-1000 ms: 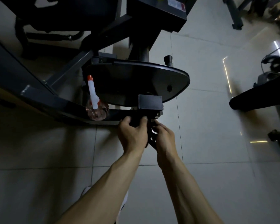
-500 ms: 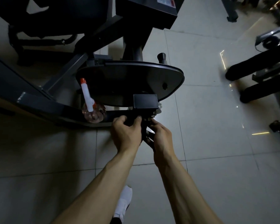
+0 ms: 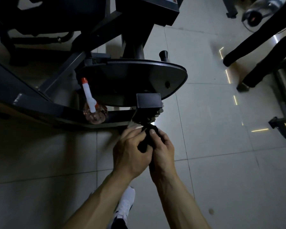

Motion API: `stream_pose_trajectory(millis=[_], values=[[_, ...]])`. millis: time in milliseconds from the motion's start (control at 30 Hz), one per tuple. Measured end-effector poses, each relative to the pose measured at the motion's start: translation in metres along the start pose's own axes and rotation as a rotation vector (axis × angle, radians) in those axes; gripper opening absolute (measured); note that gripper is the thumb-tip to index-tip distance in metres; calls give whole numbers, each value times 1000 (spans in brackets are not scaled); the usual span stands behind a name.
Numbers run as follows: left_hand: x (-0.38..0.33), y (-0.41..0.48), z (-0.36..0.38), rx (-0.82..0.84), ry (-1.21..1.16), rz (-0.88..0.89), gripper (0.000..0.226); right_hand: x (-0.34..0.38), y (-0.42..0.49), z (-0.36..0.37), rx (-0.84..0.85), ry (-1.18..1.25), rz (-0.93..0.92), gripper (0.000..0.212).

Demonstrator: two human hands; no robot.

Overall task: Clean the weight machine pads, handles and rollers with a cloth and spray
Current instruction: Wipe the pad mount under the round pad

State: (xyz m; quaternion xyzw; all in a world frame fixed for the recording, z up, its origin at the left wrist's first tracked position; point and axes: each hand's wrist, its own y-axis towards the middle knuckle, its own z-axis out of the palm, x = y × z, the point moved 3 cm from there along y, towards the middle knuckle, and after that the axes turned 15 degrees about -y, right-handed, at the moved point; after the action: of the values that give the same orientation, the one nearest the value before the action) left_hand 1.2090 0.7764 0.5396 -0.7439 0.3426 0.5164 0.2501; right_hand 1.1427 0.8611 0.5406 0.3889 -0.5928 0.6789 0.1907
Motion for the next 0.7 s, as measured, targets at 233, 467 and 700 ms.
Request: stream_pose_trajectory(millis=[233,467,700], values=[[25,25,-18,-177,-312,-350,55,1,25,18,-260,-84,-217,24],[20,47,-4,-59,-269,-413,27,-14,57,-4,-226,13,108,23],[31,54,-15,3,-323,-386,24,-31,49,7,-297,125,36,32]])
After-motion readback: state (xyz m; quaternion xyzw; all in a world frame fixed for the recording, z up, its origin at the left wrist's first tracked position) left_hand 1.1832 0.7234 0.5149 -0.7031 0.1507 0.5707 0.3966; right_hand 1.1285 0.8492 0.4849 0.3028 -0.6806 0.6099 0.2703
